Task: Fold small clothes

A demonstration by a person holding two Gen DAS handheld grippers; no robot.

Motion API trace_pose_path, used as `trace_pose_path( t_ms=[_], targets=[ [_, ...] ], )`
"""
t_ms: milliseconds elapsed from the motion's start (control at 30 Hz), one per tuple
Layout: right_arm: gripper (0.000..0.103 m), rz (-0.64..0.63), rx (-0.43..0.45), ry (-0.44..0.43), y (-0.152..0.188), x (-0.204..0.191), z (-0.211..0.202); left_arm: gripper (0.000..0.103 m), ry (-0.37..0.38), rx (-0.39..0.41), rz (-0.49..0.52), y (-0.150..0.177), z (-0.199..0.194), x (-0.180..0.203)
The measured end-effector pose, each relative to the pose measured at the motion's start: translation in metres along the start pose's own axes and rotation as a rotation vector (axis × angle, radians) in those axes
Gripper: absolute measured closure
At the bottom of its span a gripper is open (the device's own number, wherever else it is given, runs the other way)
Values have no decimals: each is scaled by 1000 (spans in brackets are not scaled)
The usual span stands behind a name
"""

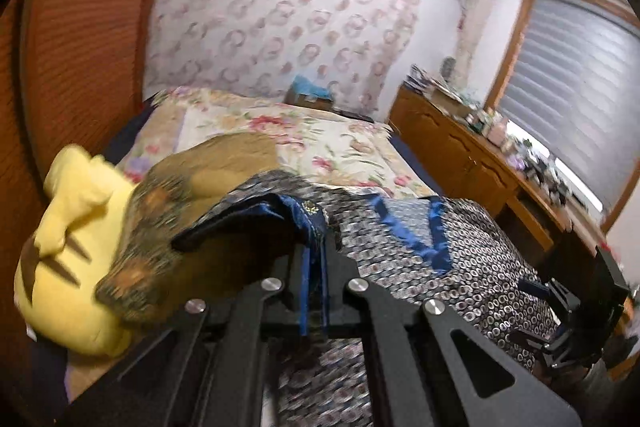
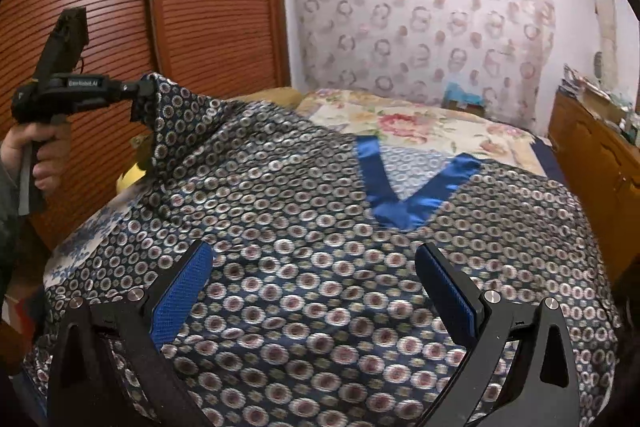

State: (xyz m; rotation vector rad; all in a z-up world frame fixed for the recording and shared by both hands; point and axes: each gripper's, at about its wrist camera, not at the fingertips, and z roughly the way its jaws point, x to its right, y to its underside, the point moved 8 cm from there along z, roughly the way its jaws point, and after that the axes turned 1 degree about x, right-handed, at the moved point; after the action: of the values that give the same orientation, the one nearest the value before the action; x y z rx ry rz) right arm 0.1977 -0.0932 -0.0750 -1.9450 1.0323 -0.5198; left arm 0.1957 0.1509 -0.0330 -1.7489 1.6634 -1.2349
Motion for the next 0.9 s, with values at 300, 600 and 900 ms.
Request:
trace_pose_path(
  t_ms=[300, 600, 900],
  targets=[
    [0, 29, 6, 32, 6, 21, -13, 101, 33, -102, 181, 11, 30, 81],
    [0, 32, 5, 39, 2, 26, -8, 77, -20, -58, 220, 19, 1, 77],
    [2, -62, -15, -21, -21, 2, 20, 64, -91, -14, 184, 34, -28, 40]
  ],
)
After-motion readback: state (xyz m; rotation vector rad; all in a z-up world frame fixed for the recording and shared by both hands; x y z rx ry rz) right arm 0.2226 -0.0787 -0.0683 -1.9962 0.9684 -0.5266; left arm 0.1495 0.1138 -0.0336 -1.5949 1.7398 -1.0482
